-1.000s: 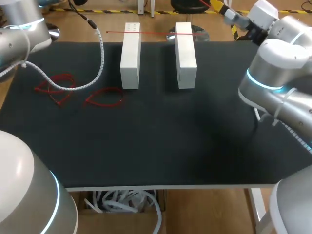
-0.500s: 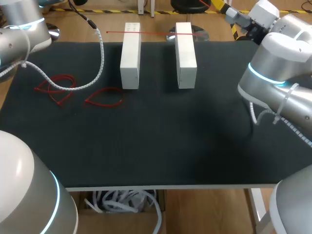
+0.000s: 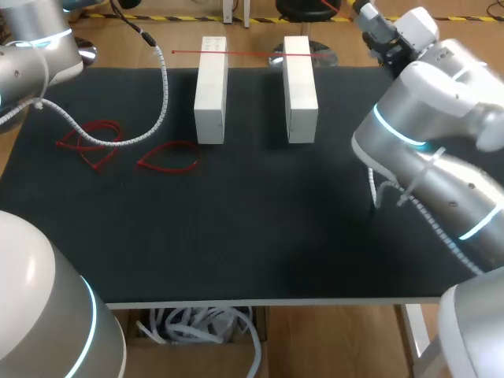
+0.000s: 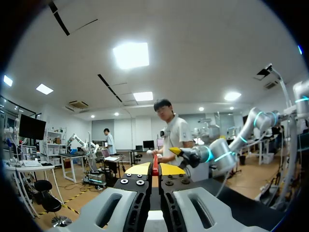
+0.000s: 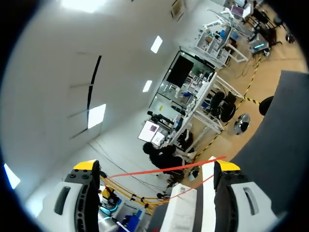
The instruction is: Grab the tape and strap the tape.
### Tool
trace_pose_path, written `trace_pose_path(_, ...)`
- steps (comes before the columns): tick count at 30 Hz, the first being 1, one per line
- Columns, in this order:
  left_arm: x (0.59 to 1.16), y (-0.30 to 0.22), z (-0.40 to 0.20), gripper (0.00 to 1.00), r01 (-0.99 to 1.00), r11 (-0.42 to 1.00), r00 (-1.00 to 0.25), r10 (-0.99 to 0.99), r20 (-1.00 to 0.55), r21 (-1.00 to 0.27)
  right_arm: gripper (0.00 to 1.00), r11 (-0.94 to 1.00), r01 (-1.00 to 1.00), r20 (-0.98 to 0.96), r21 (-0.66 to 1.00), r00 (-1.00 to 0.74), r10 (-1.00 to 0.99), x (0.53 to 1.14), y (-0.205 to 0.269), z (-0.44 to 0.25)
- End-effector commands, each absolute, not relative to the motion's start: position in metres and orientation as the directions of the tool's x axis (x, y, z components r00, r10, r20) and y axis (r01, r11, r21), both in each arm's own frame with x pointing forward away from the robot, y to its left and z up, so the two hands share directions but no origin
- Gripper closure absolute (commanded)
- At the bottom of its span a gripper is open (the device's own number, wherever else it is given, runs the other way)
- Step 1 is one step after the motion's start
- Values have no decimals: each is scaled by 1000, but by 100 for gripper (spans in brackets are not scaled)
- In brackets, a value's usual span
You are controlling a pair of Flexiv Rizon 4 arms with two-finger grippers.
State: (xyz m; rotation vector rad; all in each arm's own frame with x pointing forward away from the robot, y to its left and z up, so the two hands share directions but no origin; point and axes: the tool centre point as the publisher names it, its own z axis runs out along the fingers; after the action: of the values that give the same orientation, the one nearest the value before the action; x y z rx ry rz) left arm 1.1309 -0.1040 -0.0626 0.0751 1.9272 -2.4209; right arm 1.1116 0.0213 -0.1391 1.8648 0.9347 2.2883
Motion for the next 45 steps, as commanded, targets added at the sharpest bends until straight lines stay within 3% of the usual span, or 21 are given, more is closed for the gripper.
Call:
trace_pose_path(1, 1132, -104, -63, 100, 67, -224, -998, -4, -68, -972, 0, -992, -66, 845, 110, -519, 128, 1112, 28, -157)
trace_pose_path(12, 1132, -104, -63, 100, 67, -224, -998, -4, -68, -972, 0, -986, -55, 885, 159, -435, 167, 1122, 38, -155)
trace_pose_path(15, 1132, -104, -63, 100, 67, -224, -998, -4, -68, -972, 0, -936, 15, 893, 352, -306, 331, 1121, 40, -149)
trace_pose_path(39, 1132, -104, -63, 100, 67, -224, -998, -4, -68, -972, 0, -936, 15, 893, 352, -306, 331, 1121, 40, -149)
trace_pose_path(45, 1132, -104, -63, 100, 67, -224, -998, -4, -68, -972, 0, -980, -113, 938, 161, -291, 188, 1115, 31, -151)
